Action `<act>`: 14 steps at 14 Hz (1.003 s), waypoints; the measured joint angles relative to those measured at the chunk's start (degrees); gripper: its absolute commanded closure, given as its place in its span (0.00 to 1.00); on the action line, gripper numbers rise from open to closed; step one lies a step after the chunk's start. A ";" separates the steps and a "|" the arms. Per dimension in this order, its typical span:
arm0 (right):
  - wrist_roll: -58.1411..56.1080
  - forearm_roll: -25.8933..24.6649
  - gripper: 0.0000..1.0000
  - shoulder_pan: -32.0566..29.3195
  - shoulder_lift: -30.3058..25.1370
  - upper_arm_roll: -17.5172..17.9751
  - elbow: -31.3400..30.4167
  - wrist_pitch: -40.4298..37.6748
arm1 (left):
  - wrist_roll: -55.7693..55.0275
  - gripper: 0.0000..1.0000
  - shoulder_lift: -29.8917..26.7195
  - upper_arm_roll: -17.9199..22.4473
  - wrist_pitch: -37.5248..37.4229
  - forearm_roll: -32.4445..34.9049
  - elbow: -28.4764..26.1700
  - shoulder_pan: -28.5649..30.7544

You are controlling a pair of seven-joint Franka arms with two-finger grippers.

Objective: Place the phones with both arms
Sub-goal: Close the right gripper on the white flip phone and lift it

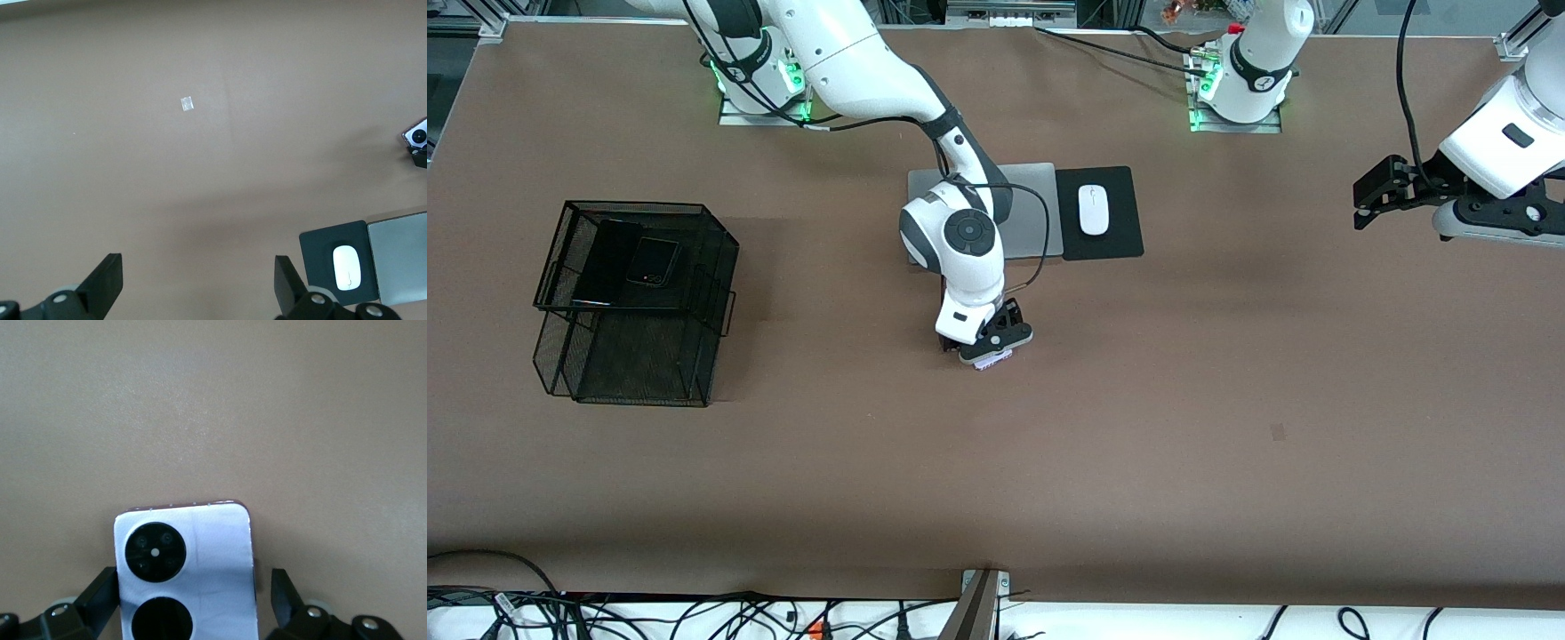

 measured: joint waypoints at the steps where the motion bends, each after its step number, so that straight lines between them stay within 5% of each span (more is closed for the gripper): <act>1: 0.00 0.00 0.00 0.00 0.02 0.00 0.00 0.02 | 0.00 0.00 0.00 0.00 -0.07 0.00 0.00 0.01; 7: 0.01 0.00 0.02 0.02 0.05 0.00 0.00 0.03 | 0.00 0.00 0.00 0.00 -0.64 0.00 0.00 0.02; 9: 0.13 -0.01 0.23 0.04 0.06 0.00 0.00 0.04 | 0.00 0.00 0.00 0.00 -0.65 0.00 0.00 0.02; 10: 0.17 -0.01 0.50 0.06 0.07 0.00 0.00 0.04 | 0.00 0.00 0.00 0.00 -0.65 0.00 0.00 0.02; 11: 0.19 -0.01 0.63 0.09 0.08 0.00 0.00 0.04 | 0.00 0.00 0.00 0.00 -0.65 0.00 0.00 0.02; 14: 0.24 -0.01 0.78 0.10 0.08 0.00 0.07 0.10 | -0.04 0.00 0.00 0.00 -0.65 0.00 0.00 0.02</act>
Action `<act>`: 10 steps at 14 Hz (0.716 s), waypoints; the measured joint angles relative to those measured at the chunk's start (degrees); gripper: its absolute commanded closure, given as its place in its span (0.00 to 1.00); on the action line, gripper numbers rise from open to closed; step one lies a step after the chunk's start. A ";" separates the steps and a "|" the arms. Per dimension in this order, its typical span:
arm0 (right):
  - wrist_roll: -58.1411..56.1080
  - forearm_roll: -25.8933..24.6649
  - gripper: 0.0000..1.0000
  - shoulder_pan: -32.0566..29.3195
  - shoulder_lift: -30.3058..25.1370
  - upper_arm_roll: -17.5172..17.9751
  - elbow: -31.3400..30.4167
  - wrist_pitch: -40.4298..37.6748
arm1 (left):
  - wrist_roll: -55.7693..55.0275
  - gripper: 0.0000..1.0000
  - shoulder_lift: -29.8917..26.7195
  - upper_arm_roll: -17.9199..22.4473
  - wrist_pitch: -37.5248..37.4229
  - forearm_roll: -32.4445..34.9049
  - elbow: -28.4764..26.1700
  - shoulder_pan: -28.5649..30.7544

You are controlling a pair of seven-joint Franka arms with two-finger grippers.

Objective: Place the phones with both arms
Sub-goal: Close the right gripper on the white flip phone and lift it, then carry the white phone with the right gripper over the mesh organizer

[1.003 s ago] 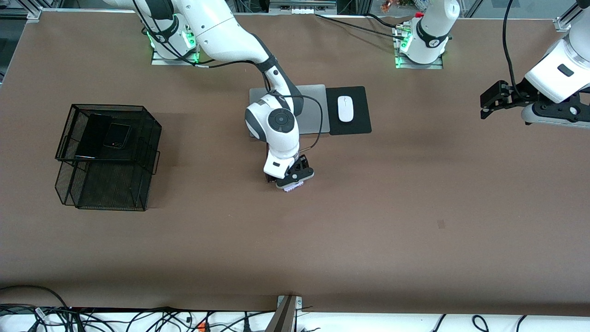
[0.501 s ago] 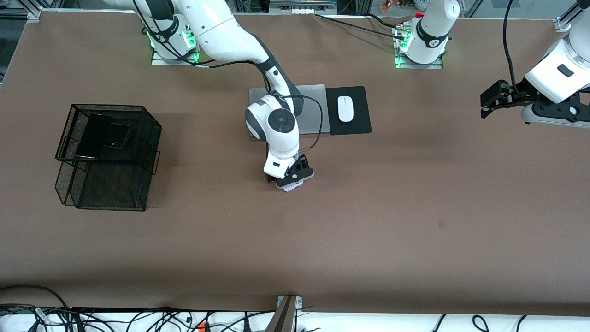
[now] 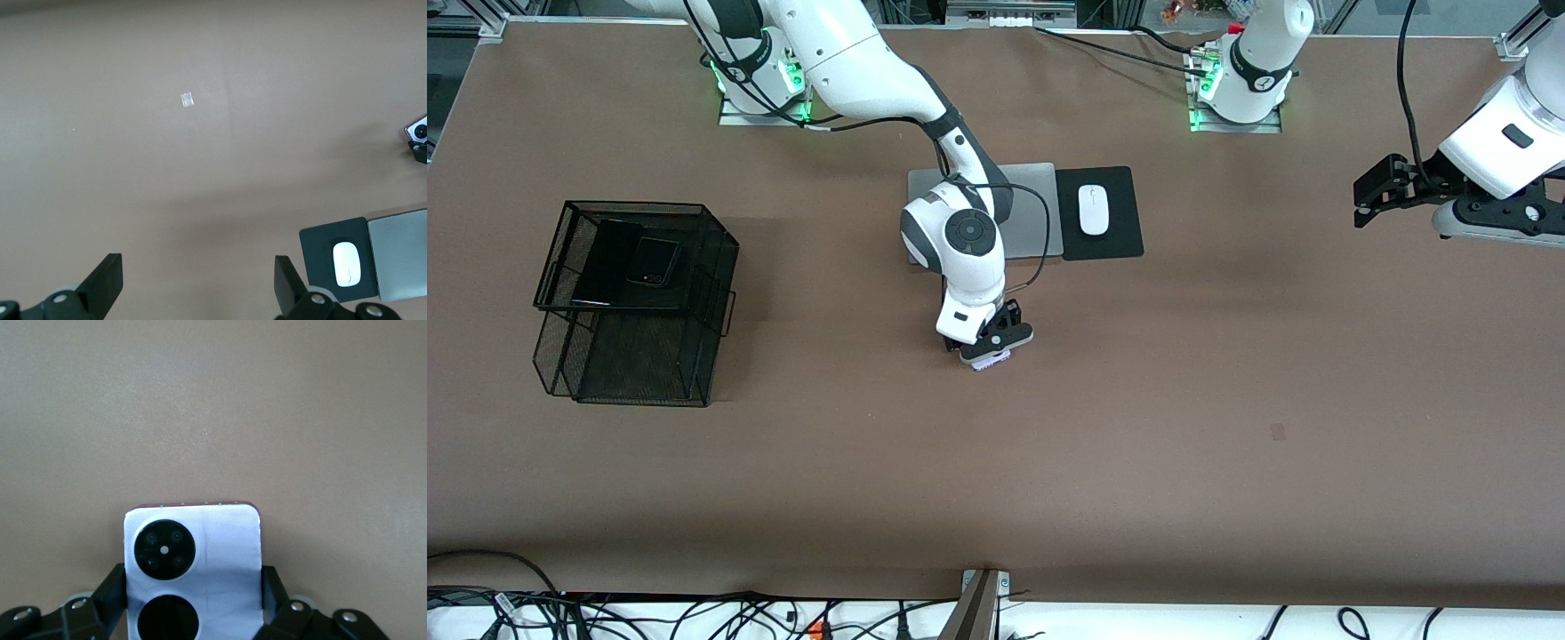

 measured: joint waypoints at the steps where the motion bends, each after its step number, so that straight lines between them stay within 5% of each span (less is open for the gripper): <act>1: 0.00 0.00 0.78 0.00 0.00 0.00 0.00 0.00 | 0.00 0.00 0.00 0.00 -0.02 0.00 0.00 0.00; 5: 0.00 -0.12 0.78 0.08 -0.15 -0.93 0.55 -0.96 | 0.00 0.00 0.00 -0.12 -0.20 0.00 0.00 0.00; 10: -1.36 -0.50 0.78 0.12 -7.70 -6.94 3.15 -16.57 | 0.00 0.00 0.00 -0.08 -0.22 0.00 -0.01 0.02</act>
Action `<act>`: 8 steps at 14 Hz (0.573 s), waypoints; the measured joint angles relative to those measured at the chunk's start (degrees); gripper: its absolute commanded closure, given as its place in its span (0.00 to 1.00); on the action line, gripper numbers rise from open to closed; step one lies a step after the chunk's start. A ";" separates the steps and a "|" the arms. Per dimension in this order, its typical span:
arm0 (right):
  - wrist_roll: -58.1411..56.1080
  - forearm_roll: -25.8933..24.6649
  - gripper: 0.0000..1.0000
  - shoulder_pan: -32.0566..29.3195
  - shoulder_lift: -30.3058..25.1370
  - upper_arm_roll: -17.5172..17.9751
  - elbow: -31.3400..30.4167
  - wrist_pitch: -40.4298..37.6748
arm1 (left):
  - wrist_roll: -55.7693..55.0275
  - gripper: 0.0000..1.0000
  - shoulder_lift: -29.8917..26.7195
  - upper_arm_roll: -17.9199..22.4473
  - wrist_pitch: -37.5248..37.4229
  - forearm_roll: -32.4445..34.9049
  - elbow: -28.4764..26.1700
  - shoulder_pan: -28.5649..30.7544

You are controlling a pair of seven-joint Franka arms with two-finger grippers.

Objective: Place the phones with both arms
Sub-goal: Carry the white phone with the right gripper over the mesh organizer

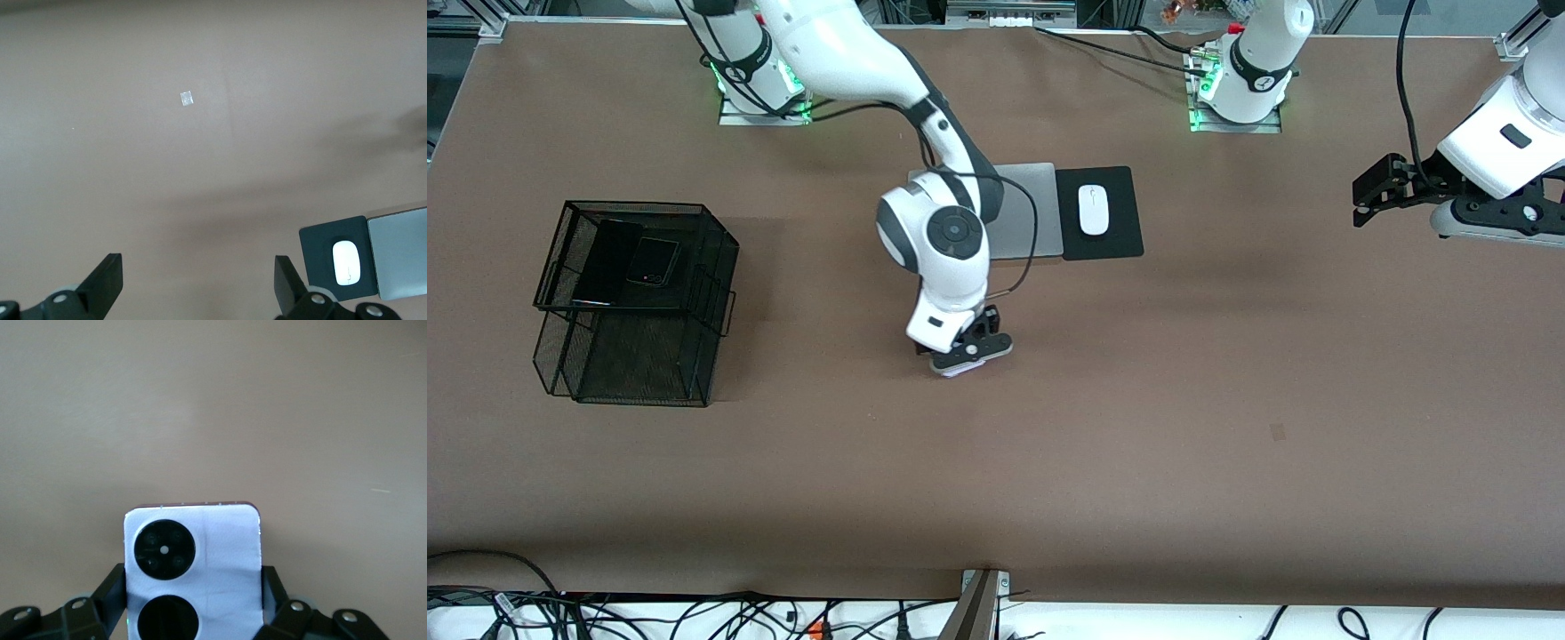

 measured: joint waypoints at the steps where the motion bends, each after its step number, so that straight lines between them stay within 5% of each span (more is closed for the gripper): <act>1: -1.68 -0.09 0.78 -0.01 -2.51 -1.87 0.08 -3.93 | 0.00 0.00 0.00 0.00 -0.01 0.00 0.00 0.01; 8: -21.45 1.58 0.76 -2.77 -15.27 -19.26 -1.44 -25.33 | 0.00 0.00 0.00 0.01 -0.10 0.00 -0.01 0.05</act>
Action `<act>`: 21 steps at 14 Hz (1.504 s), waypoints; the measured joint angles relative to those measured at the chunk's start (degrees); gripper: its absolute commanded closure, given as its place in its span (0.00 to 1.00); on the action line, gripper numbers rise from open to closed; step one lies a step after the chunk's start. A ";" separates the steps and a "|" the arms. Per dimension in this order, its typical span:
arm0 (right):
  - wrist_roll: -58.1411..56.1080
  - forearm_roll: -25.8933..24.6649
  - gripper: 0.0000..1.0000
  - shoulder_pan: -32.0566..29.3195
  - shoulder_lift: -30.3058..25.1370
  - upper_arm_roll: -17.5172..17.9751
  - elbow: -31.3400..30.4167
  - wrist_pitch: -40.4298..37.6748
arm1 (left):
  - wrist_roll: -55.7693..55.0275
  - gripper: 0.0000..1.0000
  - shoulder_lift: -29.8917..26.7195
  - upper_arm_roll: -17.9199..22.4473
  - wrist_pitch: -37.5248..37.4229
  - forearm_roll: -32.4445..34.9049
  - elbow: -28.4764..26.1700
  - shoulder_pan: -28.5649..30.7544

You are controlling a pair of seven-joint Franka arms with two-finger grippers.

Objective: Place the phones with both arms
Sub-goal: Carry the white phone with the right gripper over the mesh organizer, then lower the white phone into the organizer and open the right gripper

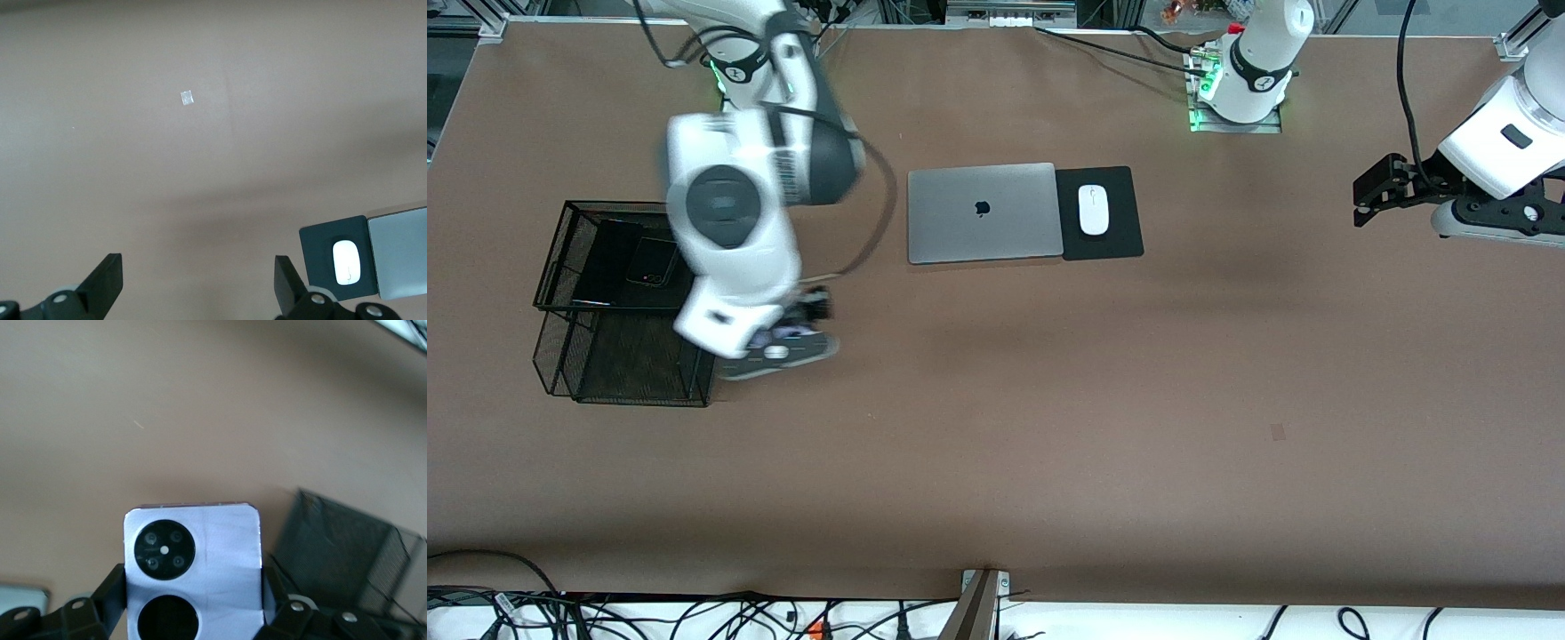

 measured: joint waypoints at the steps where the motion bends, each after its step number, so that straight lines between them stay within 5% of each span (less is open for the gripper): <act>1: -1.69 1.12 0.76 -1.78 -1.17 -1.63 -0.97 -1.78 | 0.00 0.00 0.00 0.00 -0.01 0.00 0.00 0.00; 8: -17.24 5.93 0.78 -20.82 -1.38 -3.68 -5.08 -3.47 | 0.00 0.00 0.00 -0.01 -0.32 0.00 -0.01 0.02; 21: -17.43 12.77 0.77 -23.10 8.98 -3.15 -12.64 9.63 | 0.00 0.00 0.00 -0.04 -0.79 0.00 -0.02 0.03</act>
